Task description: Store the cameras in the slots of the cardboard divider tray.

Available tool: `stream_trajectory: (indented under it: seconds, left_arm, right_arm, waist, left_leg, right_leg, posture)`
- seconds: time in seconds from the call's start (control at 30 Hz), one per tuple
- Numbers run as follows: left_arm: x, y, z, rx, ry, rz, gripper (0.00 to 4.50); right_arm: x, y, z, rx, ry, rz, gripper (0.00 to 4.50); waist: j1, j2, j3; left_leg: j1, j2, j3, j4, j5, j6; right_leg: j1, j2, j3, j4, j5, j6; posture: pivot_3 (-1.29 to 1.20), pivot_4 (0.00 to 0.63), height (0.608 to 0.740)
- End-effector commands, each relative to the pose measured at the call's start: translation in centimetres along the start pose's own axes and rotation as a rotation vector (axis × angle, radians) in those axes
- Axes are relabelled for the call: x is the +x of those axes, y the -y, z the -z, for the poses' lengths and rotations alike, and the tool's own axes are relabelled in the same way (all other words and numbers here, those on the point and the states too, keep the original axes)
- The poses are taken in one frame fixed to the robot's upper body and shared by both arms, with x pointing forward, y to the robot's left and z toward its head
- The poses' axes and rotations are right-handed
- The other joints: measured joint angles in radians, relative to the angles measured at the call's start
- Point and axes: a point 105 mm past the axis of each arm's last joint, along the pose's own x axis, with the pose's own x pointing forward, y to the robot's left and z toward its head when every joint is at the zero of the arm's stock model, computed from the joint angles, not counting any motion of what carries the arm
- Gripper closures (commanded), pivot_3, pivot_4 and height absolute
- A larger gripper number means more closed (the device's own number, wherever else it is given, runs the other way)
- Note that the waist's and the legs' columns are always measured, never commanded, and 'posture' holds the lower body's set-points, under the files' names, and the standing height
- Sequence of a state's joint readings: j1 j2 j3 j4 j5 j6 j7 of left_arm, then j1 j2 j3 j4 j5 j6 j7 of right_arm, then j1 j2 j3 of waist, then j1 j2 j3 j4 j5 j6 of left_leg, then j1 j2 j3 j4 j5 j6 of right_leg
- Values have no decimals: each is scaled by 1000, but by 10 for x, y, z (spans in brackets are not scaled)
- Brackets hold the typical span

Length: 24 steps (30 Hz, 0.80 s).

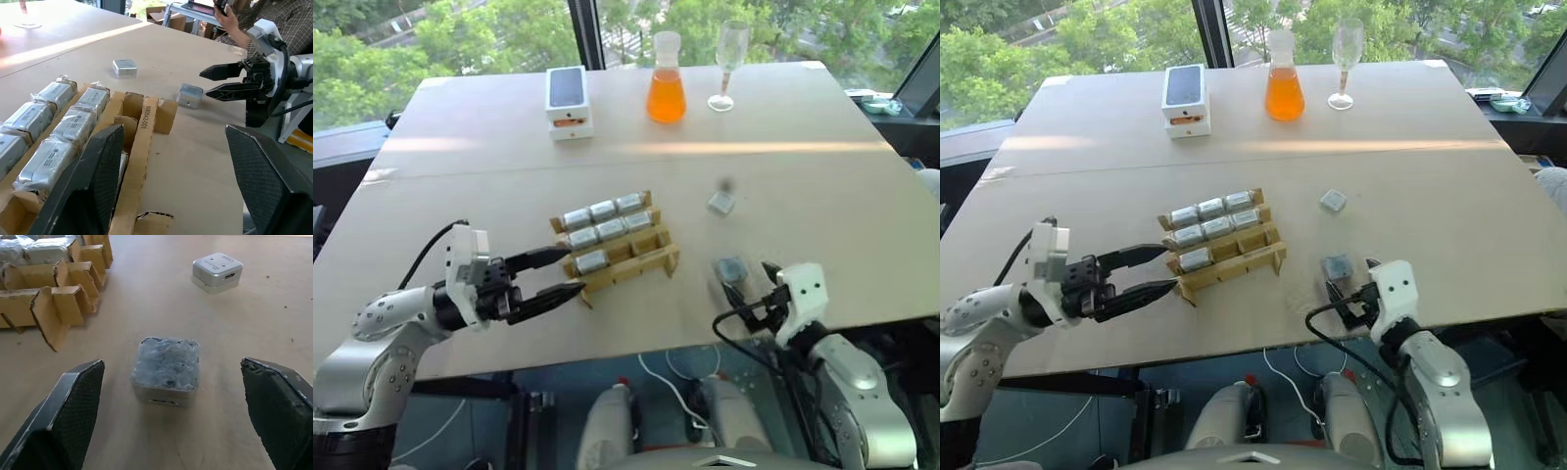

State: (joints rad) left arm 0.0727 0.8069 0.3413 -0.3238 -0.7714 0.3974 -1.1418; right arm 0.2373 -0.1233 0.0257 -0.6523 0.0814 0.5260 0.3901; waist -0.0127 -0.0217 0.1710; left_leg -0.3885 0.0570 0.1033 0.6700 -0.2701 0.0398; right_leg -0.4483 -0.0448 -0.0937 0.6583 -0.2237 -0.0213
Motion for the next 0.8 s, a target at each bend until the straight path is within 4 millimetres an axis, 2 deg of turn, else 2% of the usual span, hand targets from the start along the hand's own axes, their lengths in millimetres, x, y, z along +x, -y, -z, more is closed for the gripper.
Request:
stream_trajectory:
  seconds: [0.03,0.3,0.47,0.6,0.8]
  left_arm:
    - [-2,0,-5,30,-10,18,1104]
    - [-11,0,-10,38,-30,3,1104]
    - [-14,2,-11,38,-47,11,1104]
    - [-15,12,-4,61,-108,89,1104]
    - [-12,12,-5,100,-129,139,1104]
  right_arm:
    - [5,-3,-2,4,7,20,74]
    - [21,-8,12,32,-34,26,74]
    - [22,-5,13,41,-29,65,74]
    - [22,-3,14,38,-25,76,74]
    - [21,1,13,22,-18,89,74]
  waist:
    - [1,0,0]
    - [1,0,0]
    - [1,0,0]
    - [1,-1,0]
    - [2,-1,0]
  left_leg:
    - [-1,0,0,0,0,0]
    - [-2,0,-1,0,0,0]
    - [-2,0,-1,0,0,0]
    - [-2,0,-1,0,0,0]
    - [-2,-1,-2,0,0,0]
  right_leg:
    - [0,0,0,0,0,0]
    - [-1,0,-1,-1,0,0]
    - [-1,0,-1,-1,0,0]
    - [-1,0,-1,-2,0,0]
    - [-1,0,-1,-1,0,0]
  posture:
    - [0,150,740]
    - [0,150,740]
    - [0,150,740]
    - [0,150,740]
    - [0,150,740]
